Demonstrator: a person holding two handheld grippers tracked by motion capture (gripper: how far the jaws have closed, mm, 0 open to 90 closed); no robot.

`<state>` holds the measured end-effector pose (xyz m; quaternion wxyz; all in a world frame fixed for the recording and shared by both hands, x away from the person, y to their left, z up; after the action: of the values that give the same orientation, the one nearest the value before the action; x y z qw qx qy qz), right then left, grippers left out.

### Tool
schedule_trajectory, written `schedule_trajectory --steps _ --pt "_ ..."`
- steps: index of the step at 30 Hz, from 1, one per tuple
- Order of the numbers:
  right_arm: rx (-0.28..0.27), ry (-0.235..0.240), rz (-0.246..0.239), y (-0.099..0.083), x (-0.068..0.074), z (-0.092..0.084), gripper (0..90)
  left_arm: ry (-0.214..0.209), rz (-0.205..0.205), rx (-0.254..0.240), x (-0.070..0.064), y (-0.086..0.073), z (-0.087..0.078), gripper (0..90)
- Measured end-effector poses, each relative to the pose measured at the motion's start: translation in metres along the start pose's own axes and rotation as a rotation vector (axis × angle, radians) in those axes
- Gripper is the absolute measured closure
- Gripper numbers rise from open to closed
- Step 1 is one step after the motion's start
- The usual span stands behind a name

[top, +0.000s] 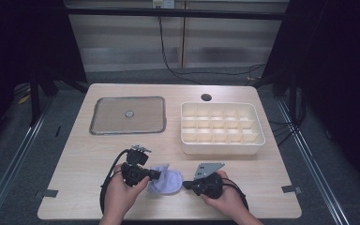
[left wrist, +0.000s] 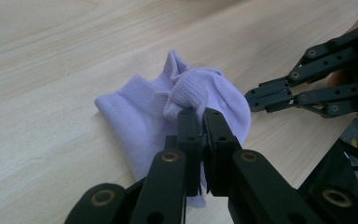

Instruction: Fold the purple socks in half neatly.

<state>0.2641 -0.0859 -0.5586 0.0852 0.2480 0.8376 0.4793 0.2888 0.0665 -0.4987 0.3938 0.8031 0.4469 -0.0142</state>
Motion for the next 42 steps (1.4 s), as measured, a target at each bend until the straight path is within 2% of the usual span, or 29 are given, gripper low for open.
schedule_trajectory --steps 4,14,16,21,29,31,36,42 --pt "-0.002 0.000 -0.005 0.000 0.000 0.000 90.0 -0.013 0.001 -0.006 -0.003 0.000 0.006 86.5" --pt "-0.005 -0.002 -0.002 0.001 0.000 0.001 90.0 -0.014 0.030 0.012 -0.008 -0.007 0.017 86.3" --pt "-0.004 -0.002 -0.003 0.001 0.000 0.001 90.0 -0.013 0.019 0.003 -0.010 -0.007 0.019 86.3" --pt "-0.004 -0.002 -0.002 0.001 0.000 0.001 90.0 -0.013 0.033 0.000 -0.012 -0.008 0.021 86.1" --pt "-0.005 -0.002 -0.003 0.001 0.000 0.001 90.0 -0.041 0.050 0.006 -0.021 -0.009 0.025 86.1" --pt "-0.006 -0.002 -0.002 0.001 0.000 0.001 90.0 -0.042 0.036 0.006 -0.021 -0.009 0.028 85.7" --pt "-0.007 -0.003 -0.002 0.001 0.000 0.001 90.0 -0.059 0.027 0.014 -0.023 -0.012 0.032 79.3" --pt "-0.007 -0.004 -0.004 0.001 0.000 0.001 90.0 -0.059 0.037 0.019 -0.025 -0.013 0.030 75.8"
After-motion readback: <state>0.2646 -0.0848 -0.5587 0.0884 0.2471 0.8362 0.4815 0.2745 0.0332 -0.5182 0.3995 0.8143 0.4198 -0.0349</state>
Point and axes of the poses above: each handheld gripper's, and its own axes: z roughly forward along the jaws, y roughly out of its top, x roughly to its left, the point moved 8 cm from there along z, roughly forward along the jaws, and after that the axes turned 10 degrees about -x, right-handed, at the moved point
